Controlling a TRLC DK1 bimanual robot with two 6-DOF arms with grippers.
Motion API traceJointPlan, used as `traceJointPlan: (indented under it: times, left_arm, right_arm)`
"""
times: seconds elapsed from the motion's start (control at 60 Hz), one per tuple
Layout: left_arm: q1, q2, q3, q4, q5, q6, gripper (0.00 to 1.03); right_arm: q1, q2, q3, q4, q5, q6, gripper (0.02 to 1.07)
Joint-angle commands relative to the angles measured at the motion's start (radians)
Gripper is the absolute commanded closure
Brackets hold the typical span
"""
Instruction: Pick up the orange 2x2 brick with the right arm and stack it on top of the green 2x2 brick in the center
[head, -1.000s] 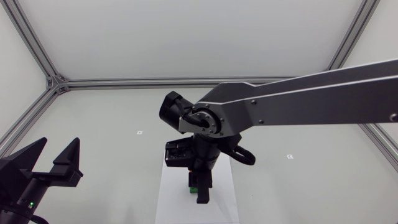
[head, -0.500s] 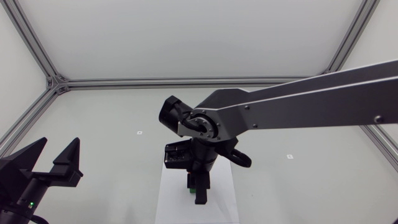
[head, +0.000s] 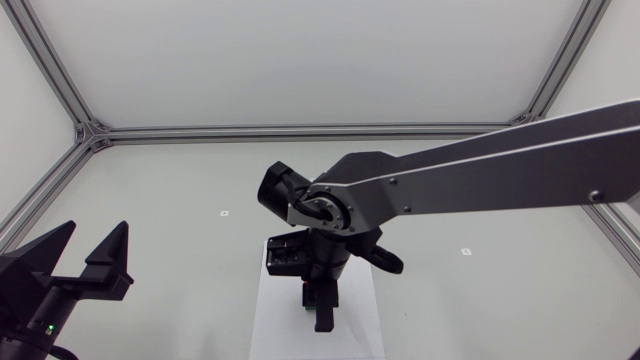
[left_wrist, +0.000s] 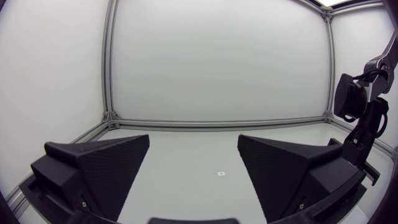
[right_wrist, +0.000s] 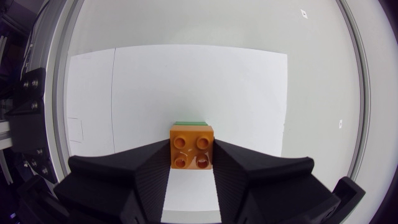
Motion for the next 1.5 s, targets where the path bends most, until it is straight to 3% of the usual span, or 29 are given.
traceJointPlan:
  times: [0.0,1.483]
  left_arm:
    - [0.004,-0.008,-0.041,-0.015,0.004,0.013,0.04]
    - [0.002,-0.008,-0.041,-0.015,0.004,0.013,0.04]
  right_arm:
    - [-0.006,0.030,-0.027,0.004,0.007,-0.014,0.85]
    - [-0.003,0.058,-0.033,0.004,0.030,-0.009,0.85]
